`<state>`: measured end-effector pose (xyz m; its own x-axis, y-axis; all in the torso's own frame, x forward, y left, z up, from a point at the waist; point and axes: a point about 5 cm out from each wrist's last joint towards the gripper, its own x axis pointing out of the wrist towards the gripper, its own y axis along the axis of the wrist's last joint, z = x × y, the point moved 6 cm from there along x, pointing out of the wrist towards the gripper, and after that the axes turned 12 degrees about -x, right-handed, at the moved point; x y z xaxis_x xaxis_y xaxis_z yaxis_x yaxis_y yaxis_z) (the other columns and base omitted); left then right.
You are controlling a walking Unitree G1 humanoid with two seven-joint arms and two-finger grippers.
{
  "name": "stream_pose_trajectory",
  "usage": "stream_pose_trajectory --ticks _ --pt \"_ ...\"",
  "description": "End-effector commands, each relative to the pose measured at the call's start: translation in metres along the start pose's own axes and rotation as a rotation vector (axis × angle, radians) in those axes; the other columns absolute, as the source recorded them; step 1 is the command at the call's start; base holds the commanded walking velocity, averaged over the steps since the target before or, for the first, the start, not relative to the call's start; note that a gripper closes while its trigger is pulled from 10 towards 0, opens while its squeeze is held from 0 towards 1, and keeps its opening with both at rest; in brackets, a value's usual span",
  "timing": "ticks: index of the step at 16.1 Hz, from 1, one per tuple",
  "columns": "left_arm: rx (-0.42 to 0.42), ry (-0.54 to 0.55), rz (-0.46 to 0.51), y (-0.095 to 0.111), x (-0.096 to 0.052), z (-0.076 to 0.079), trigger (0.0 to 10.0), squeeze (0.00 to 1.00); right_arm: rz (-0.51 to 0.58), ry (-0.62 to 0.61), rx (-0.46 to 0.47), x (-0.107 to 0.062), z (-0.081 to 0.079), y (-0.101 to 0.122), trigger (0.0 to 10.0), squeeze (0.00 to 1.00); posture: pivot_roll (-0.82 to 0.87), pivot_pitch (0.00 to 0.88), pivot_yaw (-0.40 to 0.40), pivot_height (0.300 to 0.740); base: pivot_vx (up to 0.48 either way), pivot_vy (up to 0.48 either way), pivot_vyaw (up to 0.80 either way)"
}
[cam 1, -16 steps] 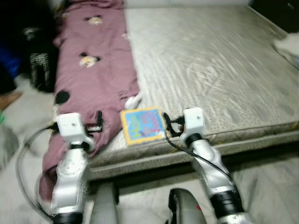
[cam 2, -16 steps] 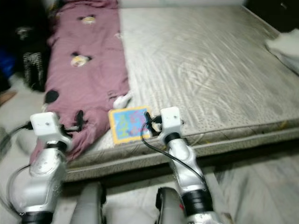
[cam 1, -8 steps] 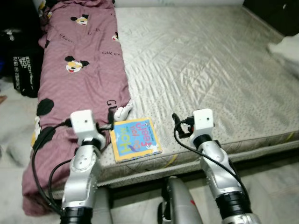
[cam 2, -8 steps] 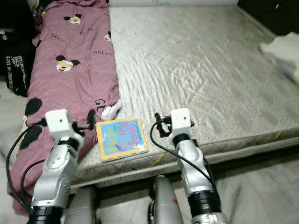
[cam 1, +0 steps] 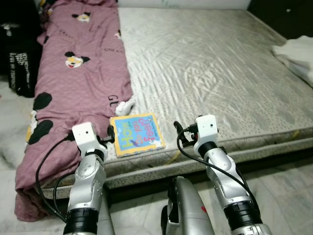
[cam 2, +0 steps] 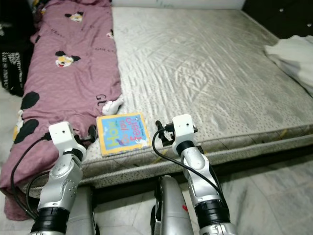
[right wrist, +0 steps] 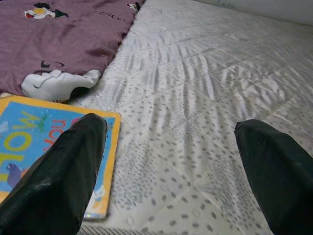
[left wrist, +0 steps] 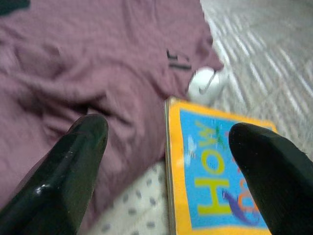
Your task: Clean up the room
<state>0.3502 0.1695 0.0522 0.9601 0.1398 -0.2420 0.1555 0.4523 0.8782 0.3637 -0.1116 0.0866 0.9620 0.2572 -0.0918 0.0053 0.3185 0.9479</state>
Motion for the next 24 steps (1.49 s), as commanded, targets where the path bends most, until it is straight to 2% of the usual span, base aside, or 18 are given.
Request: stream_pose_trajectory --ticks 1,3,5,8,10,12,14,16,17,20,23,24 --pt "-0.014 -0.006 0.001 0.001 0.005 0.004 10.0 0.00 0.016 -0.009 -0.012 -0.001 0.007 0.006 10.0 0.00 0.04 0.087 -0.091 0.550 0.000 0.000 0.00" --pt "-0.034 -0.005 -0.020 -0.003 0.010 0.005 10.0 0.00 0.021 0.001 -0.020 -0.003 0.006 0.007 10.0 0.00 0.02 0.102 -0.090 0.540 0.000 0.000 0.00" --pt "-0.048 -0.012 -0.034 -0.005 0.016 0.008 10.0 0.00 0.013 -0.011 -0.038 -0.007 0.013 0.006 10.0 0.00 0.00 0.102 -0.092 0.525 0.000 0.000 0.00" --pt "-0.076 0.001 -0.045 -0.010 0.021 0.006 10.0 0.00 0.012 -0.014 -0.049 -0.009 0.019 0.006 10.0 0.00 -0.03 0.107 -0.097 0.525 0.000 0.000 0.00" --pt "-0.076 0.015 -0.062 -0.016 0.023 0.003 10.0 0.00 0.013 -0.015 -0.054 -0.010 0.022 0.007 10.0 0.00 -0.03 0.106 -0.101 0.525 0.000 0.000 0.00" --pt "-0.105 0.036 -0.070 -0.021 0.023 0.000 10.0 0.00 0.020 -0.007 -0.063 -0.010 0.023 0.010 10.0 0.00 -0.04 0.107 -0.113 0.500 0.000 0.000 0.00" --pt "-0.122 0.053 -0.054 -0.020 0.023 -0.003 10.0 0.00 0.011 -0.007 -0.080 -0.010 0.026 0.009 10.0 0.00 -0.04 0.113 -0.122 0.495 0.000 0.000 0.00" --pt "-0.138 0.097 -0.023 -0.017 0.022 -0.012 10.0 0.00 -0.007 -0.007 -0.090 -0.011 0.033 0.005 10.0 0.00 -0.04 0.116 -0.141 0.495 0.000 0.000 0.00" --pt "-0.170 0.146 -0.004 -0.015 0.021 -0.022 10.0 0.00 -0.015 -0.005 -0.098 -0.012 0.036 0.004 10.0 0.00 -0.05 0.116 -0.147 0.495 0.000 0.000 0.00" --pt "-0.214 0.173 0.015 -0.013 0.019 -0.027 10.0 0.00 -0.023 -0.005 -0.116 -0.013 0.042 0.003 10.0 0.00 -0.06 0.120 -0.156 0.495 0.000 0.000 0.00" --pt "-0.213 0.188 0.036 -0.009 0.020 -0.035 10.0 0.00 -0.032 -0.019 -0.137 -0.015 0.052 0.002 10.0 0.00 -0.07 0.116 -0.159 0.495 0.000 0.000 0.00" --pt "-0.228 0.208 0.021 -0.008 0.024 -0.043 10.0 0.00 -0.027 -0.034 -0.150 -0.015 0.059 0.005 10.0 0.00 -0.10 0.111 -0.159 0.495 0.000 0.000 0.00"
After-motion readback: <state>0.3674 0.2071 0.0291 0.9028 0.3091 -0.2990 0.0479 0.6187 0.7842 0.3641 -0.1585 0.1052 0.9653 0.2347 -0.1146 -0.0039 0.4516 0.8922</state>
